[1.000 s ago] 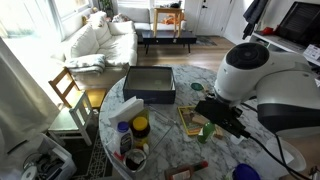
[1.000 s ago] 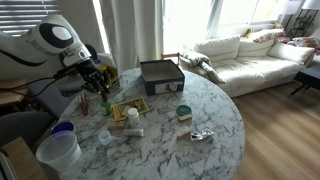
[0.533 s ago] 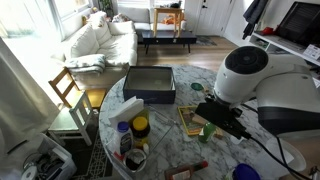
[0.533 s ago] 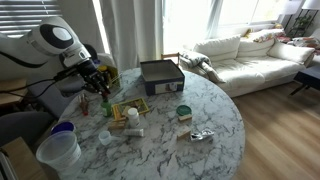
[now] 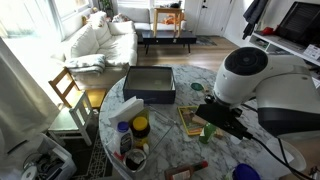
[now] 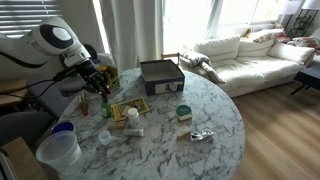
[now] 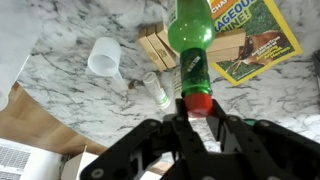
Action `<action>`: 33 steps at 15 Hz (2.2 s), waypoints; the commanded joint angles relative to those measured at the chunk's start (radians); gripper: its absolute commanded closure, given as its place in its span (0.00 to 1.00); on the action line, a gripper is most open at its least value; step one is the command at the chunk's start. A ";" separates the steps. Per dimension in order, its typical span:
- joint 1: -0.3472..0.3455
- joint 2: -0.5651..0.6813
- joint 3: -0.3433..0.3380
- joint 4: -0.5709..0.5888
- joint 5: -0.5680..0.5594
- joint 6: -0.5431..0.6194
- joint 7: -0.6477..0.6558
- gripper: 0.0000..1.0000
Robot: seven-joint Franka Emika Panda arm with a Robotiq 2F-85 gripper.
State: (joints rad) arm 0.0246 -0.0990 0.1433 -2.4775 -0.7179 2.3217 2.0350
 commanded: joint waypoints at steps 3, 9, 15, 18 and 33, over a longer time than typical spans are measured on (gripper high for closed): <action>0.016 -0.002 -0.009 0.002 0.000 -0.027 -0.039 0.94; 0.017 0.000 -0.011 0.003 0.017 -0.028 -0.081 0.38; 0.018 0.001 -0.015 0.005 0.051 -0.024 -0.118 0.00; 0.024 0.004 -0.023 0.004 0.163 -0.018 -0.241 0.00; 0.024 -0.003 -0.016 0.102 0.424 -0.120 -0.632 0.00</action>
State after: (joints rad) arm 0.0487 -0.1036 0.1333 -2.3800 -0.2843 2.2143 1.4115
